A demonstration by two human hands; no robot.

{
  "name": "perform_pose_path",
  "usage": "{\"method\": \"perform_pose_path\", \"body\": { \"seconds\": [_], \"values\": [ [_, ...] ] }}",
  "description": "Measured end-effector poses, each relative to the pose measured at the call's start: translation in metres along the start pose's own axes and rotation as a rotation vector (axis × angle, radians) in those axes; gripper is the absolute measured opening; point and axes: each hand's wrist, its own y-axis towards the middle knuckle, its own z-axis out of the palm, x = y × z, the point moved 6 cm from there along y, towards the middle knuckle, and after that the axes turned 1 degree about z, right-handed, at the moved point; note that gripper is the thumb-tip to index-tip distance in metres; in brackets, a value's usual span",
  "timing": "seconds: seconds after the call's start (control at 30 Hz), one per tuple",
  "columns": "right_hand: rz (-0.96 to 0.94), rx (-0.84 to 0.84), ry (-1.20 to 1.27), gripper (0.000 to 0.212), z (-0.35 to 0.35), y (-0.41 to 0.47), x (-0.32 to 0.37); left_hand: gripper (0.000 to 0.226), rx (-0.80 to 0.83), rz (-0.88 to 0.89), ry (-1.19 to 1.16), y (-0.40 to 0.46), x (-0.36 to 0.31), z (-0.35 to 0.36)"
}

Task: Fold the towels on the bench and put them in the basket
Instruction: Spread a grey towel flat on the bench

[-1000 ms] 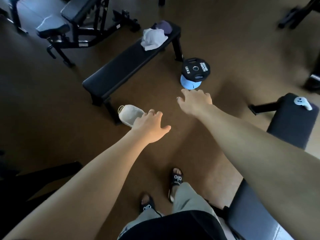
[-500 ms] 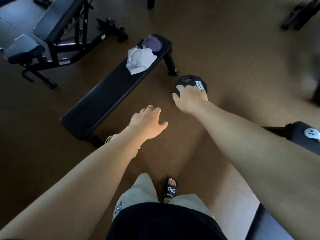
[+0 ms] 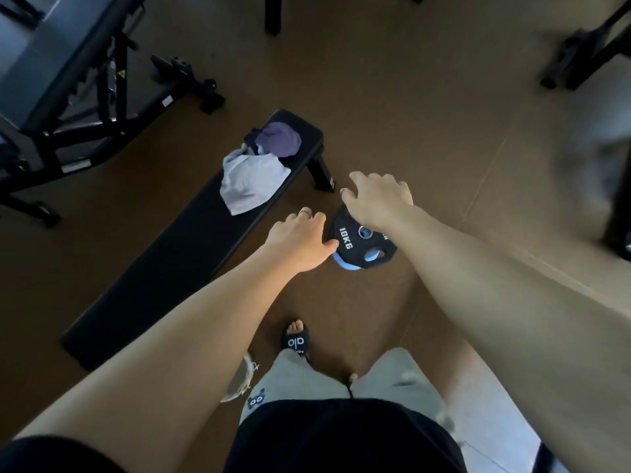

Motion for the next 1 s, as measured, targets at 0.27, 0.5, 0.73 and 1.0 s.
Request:
{"method": "perform_pose_path", "body": {
  "seconds": [0.27, 0.5, 0.73, 1.0],
  "values": [
    [-0.099, -0.004, -0.049, 0.055, -0.058, 0.140, -0.018, 0.065, -0.030, -0.094, -0.065, 0.116, 0.012, -0.069],
    [-0.396, 0.045, -0.100, 0.055, -0.076, 0.252, -0.013, 0.063, -0.104, -0.351, -0.251, 0.190, 0.008, -0.088],
    [-0.632, 0.133, -0.199, 0.051, -0.081, 0.288, 0.026, 0.059, -0.121, -0.590, -0.456, 0.206, 0.013, -0.084],
    [-0.710, 0.122, -0.304, 0.050, -0.062, 0.308, 0.116, 0.053, -0.202, -0.679, -0.538, 0.201, 0.096, -0.079]
  ]
}}
